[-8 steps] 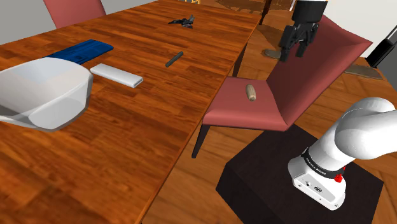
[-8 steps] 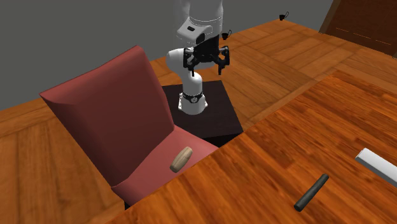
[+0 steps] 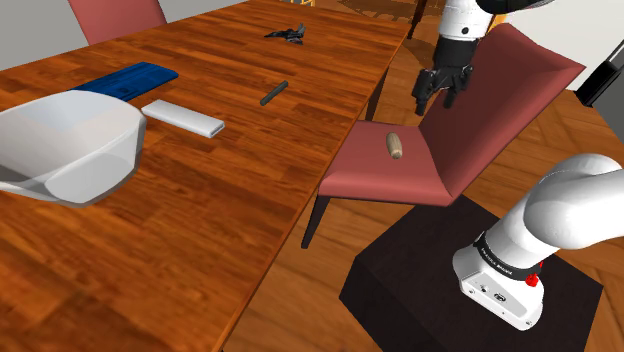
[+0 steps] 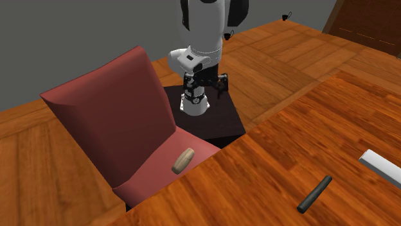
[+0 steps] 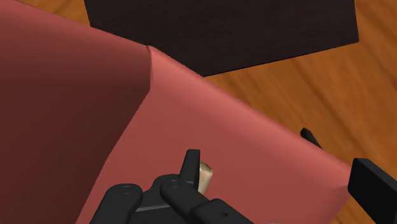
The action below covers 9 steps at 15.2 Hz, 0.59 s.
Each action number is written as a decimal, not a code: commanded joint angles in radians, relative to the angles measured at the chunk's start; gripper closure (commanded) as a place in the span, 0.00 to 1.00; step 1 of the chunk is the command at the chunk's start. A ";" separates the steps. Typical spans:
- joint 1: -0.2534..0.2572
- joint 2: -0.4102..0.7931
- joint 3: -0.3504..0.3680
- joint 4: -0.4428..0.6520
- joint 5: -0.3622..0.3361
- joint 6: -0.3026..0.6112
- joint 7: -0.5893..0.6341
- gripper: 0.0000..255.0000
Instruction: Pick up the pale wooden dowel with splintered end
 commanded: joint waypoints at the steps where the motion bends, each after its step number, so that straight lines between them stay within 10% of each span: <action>1: -0.018 0.029 0.000 -0.034 -0.014 0.081 0.022 0.00; 9: -0.090 0.220 0.007 -0.123 -0.070 0.414 0.134 0.00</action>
